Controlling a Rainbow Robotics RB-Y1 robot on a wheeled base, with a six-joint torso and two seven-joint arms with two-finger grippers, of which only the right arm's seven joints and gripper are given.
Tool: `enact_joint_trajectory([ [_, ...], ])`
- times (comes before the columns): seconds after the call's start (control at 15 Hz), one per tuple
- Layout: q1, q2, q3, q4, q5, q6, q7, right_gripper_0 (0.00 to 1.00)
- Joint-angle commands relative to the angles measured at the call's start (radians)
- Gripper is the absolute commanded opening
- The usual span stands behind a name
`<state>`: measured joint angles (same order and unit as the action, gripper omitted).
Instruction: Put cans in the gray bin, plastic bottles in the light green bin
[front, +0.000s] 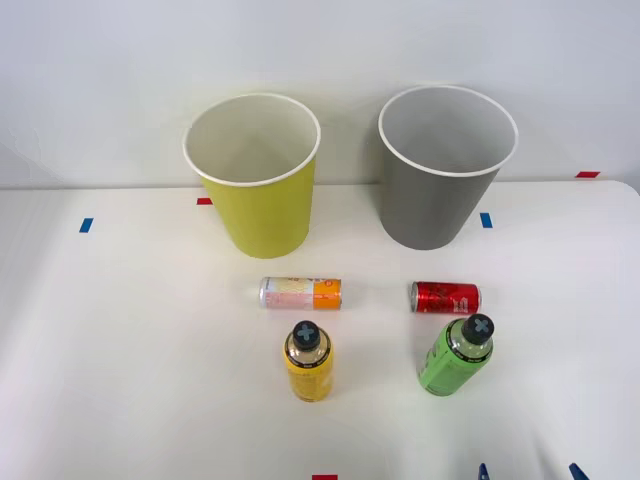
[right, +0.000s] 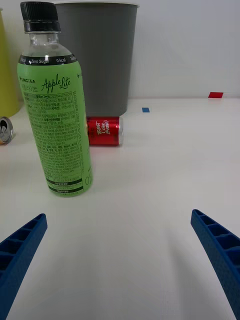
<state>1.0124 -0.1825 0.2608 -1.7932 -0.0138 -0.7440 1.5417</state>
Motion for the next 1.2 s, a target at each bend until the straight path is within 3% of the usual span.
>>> enact_joint_trajectory([
  [0.07,0.000,0.000,0.000,0.000,0.000,0.000,0.000,1.00],
  [1.2,0.000,0.000,0.000,0.000,0.000,0.000,0.000,1.00],
])
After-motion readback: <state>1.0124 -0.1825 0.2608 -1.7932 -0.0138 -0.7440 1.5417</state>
